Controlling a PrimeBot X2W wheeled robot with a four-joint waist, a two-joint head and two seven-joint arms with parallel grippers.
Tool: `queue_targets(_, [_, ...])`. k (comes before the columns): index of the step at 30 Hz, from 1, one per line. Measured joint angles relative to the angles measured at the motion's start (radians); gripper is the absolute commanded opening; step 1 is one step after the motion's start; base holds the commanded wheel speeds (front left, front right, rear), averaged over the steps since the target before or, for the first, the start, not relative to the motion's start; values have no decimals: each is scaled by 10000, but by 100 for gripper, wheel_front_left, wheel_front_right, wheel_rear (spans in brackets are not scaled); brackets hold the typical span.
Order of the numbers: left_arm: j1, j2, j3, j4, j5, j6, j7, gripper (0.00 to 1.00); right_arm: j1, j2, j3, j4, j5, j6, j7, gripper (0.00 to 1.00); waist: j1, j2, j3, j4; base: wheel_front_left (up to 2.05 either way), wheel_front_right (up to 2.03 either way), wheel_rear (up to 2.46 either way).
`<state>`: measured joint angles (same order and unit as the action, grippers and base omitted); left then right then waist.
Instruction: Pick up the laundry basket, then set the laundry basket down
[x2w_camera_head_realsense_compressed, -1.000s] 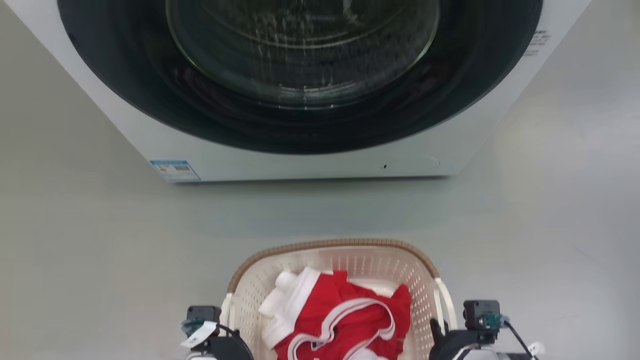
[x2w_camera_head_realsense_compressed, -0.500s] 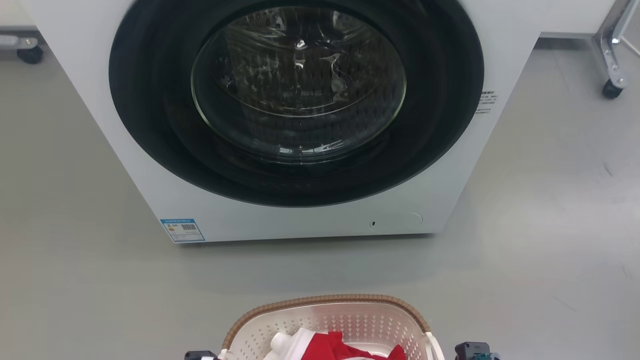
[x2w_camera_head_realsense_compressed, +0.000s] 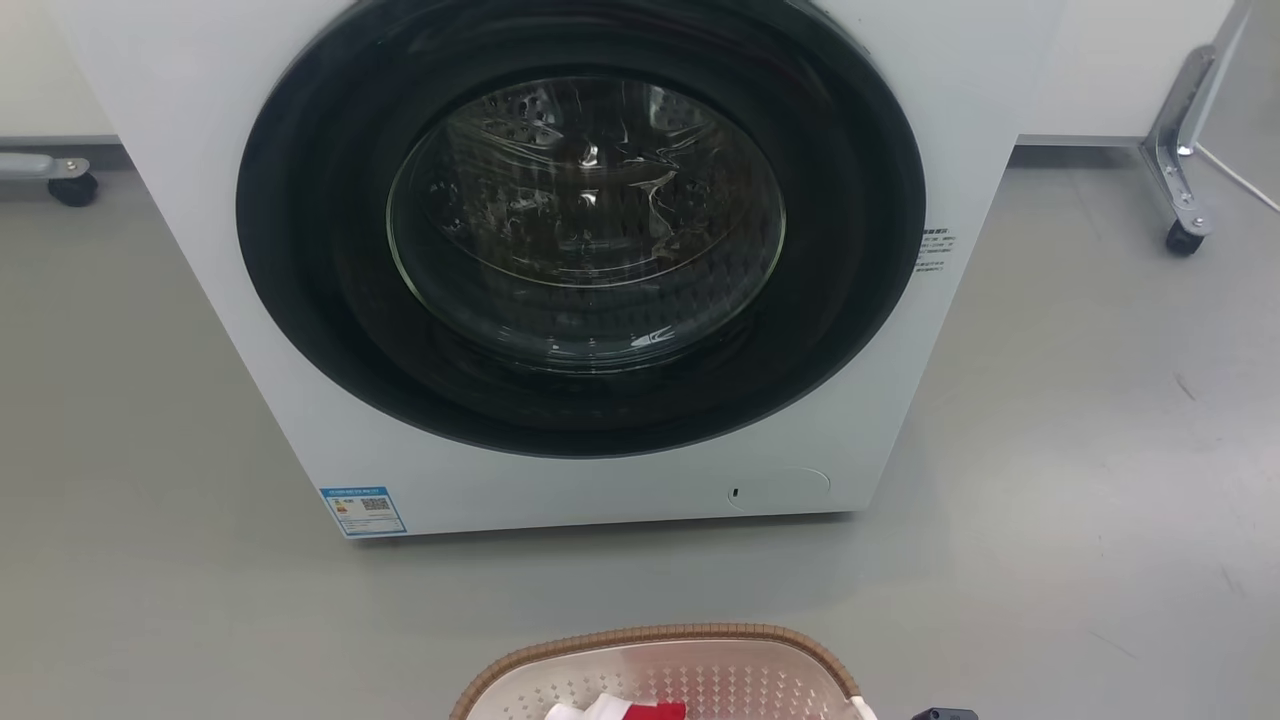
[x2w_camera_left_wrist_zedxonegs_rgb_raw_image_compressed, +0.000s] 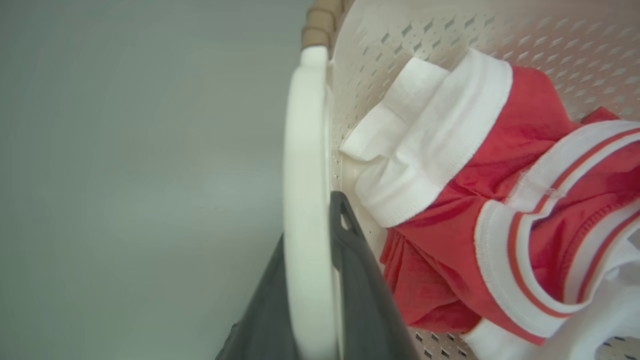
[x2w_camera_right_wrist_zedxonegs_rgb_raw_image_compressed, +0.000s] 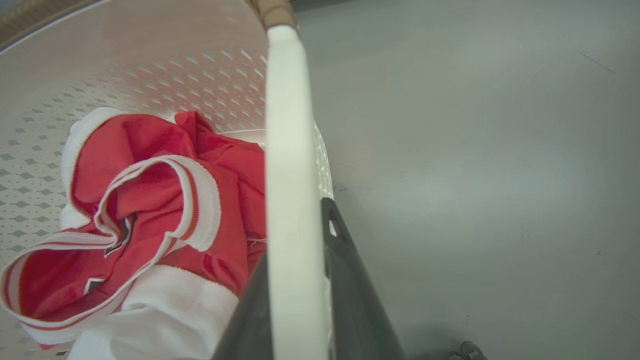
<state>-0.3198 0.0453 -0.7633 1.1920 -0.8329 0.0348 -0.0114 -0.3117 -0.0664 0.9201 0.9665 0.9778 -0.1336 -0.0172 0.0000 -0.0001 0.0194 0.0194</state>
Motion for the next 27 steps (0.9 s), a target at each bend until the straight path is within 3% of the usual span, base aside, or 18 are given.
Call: queue_targets(27, [66, 10, -261, 17, -286, 8, 98, 0, -8, 2, 771, 280, 1062, 0, -111, 0, 0, 1, -185, 2, 0, 0, 0])
